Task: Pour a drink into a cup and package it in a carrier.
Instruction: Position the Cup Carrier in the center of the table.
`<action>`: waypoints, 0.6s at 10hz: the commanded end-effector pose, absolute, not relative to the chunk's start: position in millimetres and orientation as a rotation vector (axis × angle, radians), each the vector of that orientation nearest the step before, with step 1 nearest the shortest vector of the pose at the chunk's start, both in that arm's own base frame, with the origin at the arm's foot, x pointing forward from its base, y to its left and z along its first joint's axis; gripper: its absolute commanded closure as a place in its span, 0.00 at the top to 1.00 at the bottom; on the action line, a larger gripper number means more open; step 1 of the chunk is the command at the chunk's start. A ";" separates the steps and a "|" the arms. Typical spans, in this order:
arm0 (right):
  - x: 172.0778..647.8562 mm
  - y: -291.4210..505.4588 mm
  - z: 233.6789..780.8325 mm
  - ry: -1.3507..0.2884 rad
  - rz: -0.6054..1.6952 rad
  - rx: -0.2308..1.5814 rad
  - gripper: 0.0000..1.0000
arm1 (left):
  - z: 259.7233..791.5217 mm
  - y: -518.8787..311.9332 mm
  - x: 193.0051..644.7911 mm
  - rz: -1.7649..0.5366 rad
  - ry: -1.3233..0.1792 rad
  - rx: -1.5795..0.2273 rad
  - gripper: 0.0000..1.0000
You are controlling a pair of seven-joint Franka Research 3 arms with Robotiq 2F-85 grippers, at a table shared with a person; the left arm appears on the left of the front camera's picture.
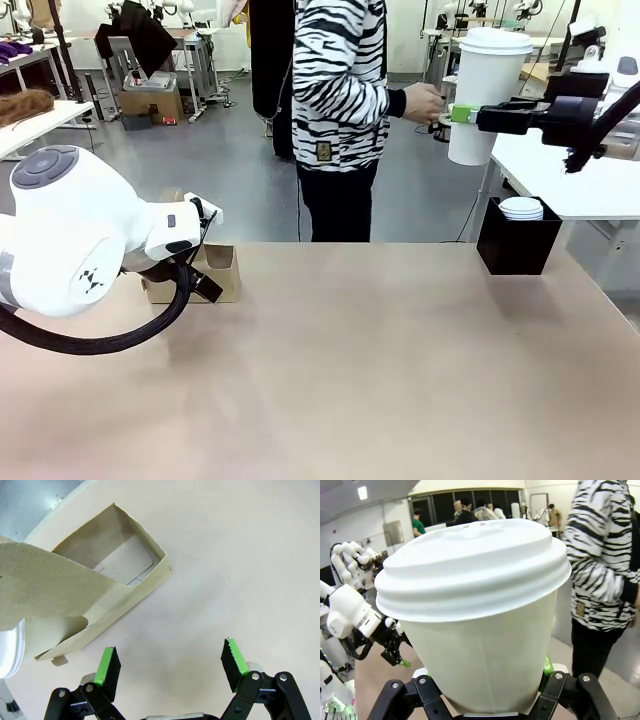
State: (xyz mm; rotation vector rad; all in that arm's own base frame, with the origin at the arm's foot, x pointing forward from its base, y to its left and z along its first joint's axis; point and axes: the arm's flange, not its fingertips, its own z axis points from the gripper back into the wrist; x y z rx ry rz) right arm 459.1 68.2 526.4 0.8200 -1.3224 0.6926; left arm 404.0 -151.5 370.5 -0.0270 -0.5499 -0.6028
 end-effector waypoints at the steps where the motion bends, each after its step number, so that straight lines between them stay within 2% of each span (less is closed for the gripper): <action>1: 461.0 69.2 529.6 -1.328 0.694 0.828 0.81 | 370.5 -151.5 404.0 -0.603 -0.550 -0.027 1.00; 6: 461.0 69.2 529.6 -1.328 0.694 0.828 0.81 | 491.0 -157.4 409.3 -0.467 -0.457 0.019 1.00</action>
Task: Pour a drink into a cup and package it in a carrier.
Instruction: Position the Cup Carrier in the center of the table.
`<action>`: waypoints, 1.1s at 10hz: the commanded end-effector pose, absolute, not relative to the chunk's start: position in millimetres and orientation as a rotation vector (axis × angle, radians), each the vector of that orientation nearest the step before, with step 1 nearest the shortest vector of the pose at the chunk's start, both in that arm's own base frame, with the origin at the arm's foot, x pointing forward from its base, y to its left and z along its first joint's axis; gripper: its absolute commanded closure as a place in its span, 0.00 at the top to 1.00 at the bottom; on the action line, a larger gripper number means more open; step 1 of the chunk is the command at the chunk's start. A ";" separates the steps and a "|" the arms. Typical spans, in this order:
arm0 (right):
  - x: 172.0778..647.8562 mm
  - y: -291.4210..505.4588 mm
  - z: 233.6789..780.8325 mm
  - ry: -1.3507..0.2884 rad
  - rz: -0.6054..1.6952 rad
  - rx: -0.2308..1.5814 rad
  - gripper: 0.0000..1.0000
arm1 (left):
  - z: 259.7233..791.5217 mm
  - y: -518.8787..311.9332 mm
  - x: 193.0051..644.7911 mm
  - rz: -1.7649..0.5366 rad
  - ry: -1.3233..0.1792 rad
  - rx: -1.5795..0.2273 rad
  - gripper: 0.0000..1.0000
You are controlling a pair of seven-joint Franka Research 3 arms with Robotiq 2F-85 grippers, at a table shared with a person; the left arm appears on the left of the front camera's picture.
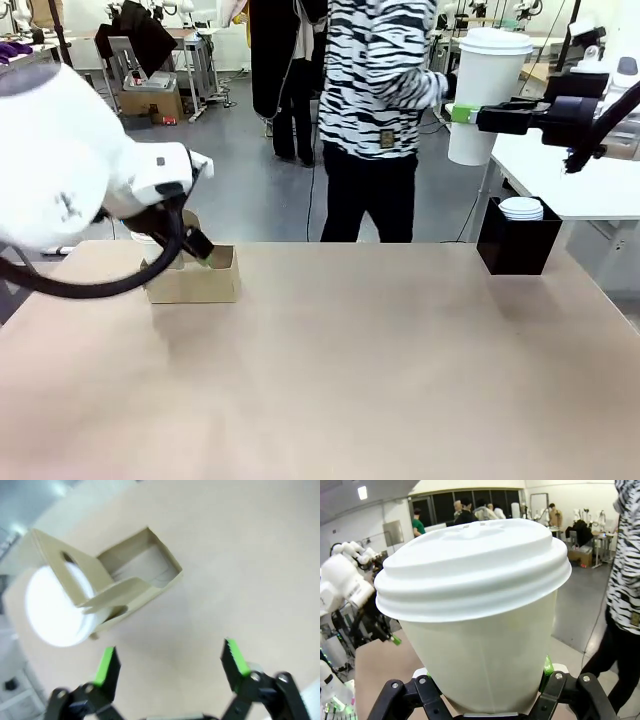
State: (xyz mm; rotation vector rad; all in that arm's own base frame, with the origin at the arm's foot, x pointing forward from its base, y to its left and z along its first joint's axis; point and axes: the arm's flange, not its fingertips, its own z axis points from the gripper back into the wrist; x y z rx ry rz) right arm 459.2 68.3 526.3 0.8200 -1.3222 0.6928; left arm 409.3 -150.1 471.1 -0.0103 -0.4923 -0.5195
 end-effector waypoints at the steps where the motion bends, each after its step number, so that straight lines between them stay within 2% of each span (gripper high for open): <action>1: 461.0 69.2 529.6 -1.328 0.694 0.828 0.81 | 515.7 -157.8 412.1 -0.471 -0.436 0.007 1.00; 3: 461.0 69.2 529.6 -1.328 0.694 0.828 0.81 | 556.0 -159.3 433.9 -0.398 -0.419 0.025 1.00; 5: 461.0 69.2 529.6 -1.328 0.694 0.828 0.81 | 564.4 -164.0 470.5 -0.328 -0.368 0.023 1.00; 8: 461.0 69.2 529.6 -1.328 0.694 0.828 0.81 | 546.9 -169.6 520.7 -0.231 -0.301 0.040 1.00; 11: 461.0 69.2 529.6 -1.328 0.694 0.828 0.81 | 525.5 -166.1 538.4 -0.164 -0.274 0.083 1.00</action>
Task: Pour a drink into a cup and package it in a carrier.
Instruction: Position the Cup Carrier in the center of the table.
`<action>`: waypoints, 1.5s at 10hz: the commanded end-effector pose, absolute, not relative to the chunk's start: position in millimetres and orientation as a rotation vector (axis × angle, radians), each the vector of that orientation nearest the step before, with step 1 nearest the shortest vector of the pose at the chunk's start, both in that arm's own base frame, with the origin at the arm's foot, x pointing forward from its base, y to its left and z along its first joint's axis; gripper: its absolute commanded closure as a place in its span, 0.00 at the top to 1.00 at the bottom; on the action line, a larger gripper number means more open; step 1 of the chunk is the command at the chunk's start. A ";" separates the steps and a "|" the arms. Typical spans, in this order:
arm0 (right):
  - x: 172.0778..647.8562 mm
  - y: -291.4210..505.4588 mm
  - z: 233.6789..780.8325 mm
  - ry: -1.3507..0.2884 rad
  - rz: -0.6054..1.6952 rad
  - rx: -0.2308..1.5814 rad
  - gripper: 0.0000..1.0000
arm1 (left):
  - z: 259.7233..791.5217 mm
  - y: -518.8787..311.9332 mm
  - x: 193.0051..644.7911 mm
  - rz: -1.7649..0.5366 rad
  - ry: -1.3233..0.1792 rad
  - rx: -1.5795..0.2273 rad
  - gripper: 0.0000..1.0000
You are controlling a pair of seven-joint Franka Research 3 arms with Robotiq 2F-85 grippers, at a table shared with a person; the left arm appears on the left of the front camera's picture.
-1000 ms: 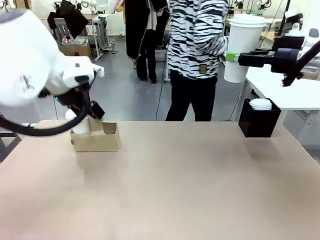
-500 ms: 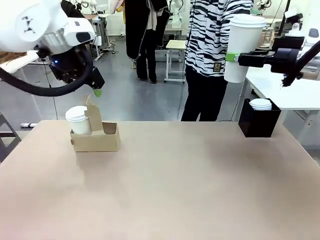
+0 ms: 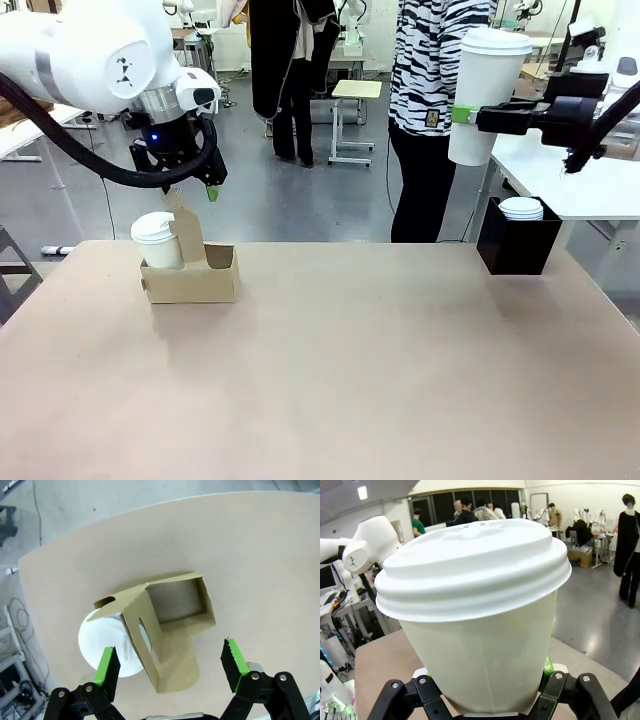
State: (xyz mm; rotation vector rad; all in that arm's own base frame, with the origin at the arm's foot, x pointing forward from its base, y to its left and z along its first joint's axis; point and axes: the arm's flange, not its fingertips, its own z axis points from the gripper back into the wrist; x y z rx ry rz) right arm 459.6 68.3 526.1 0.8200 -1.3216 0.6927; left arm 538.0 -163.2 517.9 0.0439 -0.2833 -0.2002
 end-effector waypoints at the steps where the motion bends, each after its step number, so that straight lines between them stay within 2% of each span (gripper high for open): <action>1: 461.0 69.2 529.6 -1.328 0.694 0.828 0.81 | 517.1 -163.1 543.9 -0.147 -0.257 0.085 1.00; 2: 461.0 69.2 529.6 -1.328 0.694 0.828 0.81 | 510.4 -158.9 546.9 -0.135 -0.241 0.084 1.00; 3: 461.0 69.2 529.6 -1.328 0.694 0.828 0.81 | 506.2 -154.5 549.5 -0.119 -0.230 0.080 0.48; 4: 461.0 69.2 529.6 -1.328 0.694 0.828 0.81 | 504.7 -150.7 550.8 -0.108 -0.226 0.076 0.41; 5: 461.0 69.2 529.6 -1.328 0.694 0.828 0.81 | 504.8 -148.3 550.9 -0.102 -0.225 0.067 0.00; 7: 461.0 69.2 529.6 -1.328 0.694 0.828 0.81 | 507.4 -147.2 549.2 -0.089 -0.224 0.066 0.00; 8: 461.0 69.2 529.6 -1.328 0.694 0.828 0.81 | 508.1 -145.8 549.2 -0.084 -0.225 0.066 0.14; 9: 461.0 69.2 529.6 -1.328 0.694 0.828 0.81 | 507.9 -143.6 550.8 -0.083 -0.224 0.068 0.04; 10: 461.0 69.2 529.6 -1.328 0.694 0.828 0.81 | 506.4 -143.9 550.9 -0.080 -0.216 0.066 0.00; 13: 461.0 69.2 529.6 -1.328 0.694 0.828 0.81 | 505.8 -143.0 551.4 -0.034 -0.212 0.064 0.00; 15: 461.0 69.2 529.6 -1.328 0.694 0.828 0.81 | 502.8 -145.2 549.1 -0.086 -0.219 0.063 0.00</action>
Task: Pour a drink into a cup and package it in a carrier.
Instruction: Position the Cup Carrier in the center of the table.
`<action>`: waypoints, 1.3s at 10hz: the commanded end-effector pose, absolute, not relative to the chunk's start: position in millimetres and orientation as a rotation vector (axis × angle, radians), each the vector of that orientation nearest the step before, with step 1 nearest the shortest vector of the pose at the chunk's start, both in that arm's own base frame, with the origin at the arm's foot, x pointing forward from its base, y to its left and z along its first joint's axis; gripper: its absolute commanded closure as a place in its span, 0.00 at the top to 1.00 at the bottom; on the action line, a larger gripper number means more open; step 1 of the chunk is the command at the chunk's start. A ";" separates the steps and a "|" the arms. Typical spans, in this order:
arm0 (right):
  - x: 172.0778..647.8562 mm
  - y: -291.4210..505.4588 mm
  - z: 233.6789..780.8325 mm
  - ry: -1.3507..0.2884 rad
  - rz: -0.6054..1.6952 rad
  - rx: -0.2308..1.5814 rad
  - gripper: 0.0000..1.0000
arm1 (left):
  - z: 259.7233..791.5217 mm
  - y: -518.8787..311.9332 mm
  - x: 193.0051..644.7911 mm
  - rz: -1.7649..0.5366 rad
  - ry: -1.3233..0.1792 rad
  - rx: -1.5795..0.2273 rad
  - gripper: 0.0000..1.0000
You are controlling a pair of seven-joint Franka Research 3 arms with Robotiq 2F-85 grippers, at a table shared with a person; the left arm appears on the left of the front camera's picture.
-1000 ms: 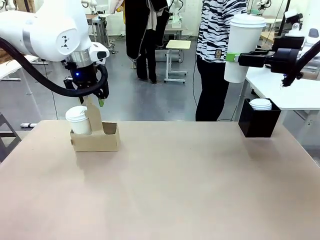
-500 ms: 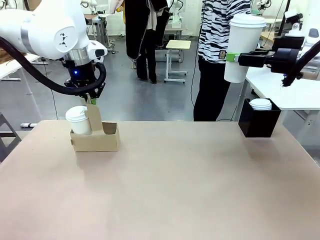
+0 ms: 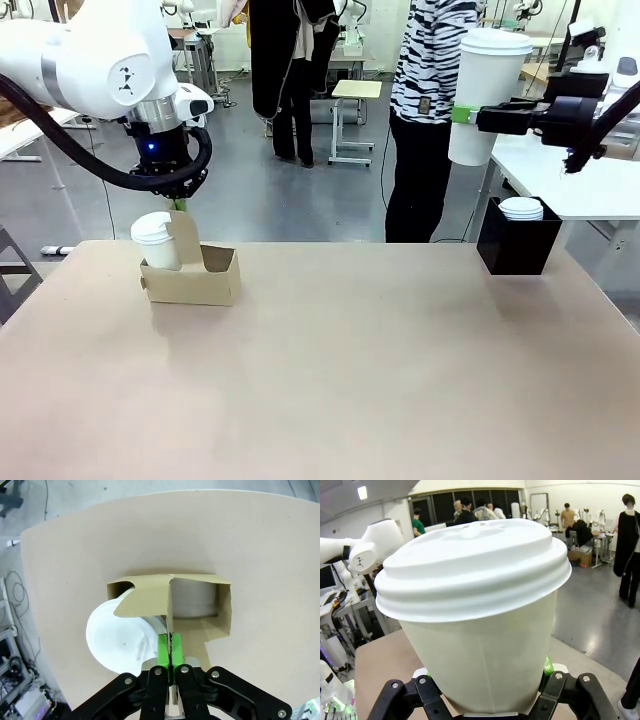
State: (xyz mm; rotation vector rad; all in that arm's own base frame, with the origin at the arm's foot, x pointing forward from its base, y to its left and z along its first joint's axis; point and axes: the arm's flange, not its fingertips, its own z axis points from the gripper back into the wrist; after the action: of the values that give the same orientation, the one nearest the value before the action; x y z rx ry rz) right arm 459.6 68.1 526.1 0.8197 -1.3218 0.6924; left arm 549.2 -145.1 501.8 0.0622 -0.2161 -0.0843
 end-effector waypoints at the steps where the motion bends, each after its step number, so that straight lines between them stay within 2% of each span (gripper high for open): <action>1: 461.0 69.2 529.6 -1.328 0.694 0.828 0.81 | 502.8 -145.2 549.1 -0.086 -0.219 0.063 0.00; 3: 461.0 69.2 529.6 -1.328 0.694 0.828 0.81 | 501.9 -145.9 549.0 -0.086 -0.217 0.062 0.02; 5: 461.0 69.2 529.6 -1.328 0.694 0.828 0.81 | 542.4 -152.1 529.7 -0.008 -0.210 0.028 0.02; 7: 461.0 69.2 529.6 -1.328 0.694 0.828 0.81 | 590.3 -178.0 494.6 0.024 -0.232 0.062 0.02; 9: 461.0 69.2 529.6 -1.328 0.694 0.828 0.81 | 621.1 -210.4 451.4 0.061 -0.190 0.059 0.02; 13: 461.0 69.2 529.6 -1.328 0.694 0.828 0.81 | 626.0 -274.8 366.3 0.153 -0.247 0.077 0.02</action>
State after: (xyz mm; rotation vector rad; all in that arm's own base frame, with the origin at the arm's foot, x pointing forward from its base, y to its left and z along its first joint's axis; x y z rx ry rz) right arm 460.0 68.1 526.8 0.8187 -1.3229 0.6933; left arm 375.6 -275.1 636.6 0.0894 -0.2210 0.1205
